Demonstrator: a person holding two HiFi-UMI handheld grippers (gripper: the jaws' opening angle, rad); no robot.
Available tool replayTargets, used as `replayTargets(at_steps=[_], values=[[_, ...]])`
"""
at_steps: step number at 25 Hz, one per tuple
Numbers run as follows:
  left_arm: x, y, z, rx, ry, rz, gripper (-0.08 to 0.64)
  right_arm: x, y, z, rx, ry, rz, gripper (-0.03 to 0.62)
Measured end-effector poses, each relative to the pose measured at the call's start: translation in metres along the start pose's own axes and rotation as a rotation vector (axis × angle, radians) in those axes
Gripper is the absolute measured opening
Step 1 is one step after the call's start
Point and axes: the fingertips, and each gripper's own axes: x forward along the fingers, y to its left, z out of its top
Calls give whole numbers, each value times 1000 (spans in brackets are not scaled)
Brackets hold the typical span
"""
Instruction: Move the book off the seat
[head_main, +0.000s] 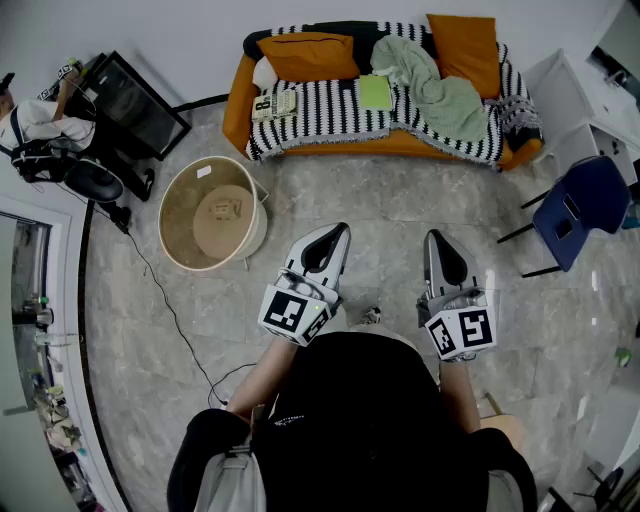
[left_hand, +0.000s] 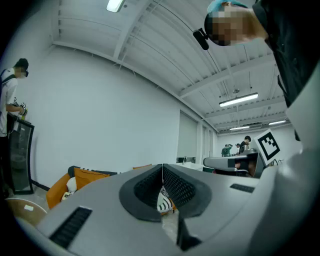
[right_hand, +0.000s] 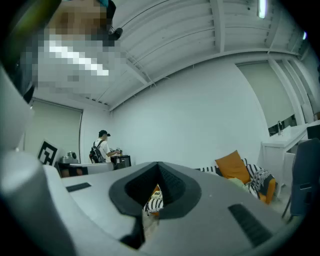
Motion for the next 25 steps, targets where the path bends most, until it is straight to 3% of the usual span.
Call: replayTargets(at_steps=[25], values=[[-5,-7,-10,-12,24,-48,12,-17,5,-5,-4,11,-56,14]])
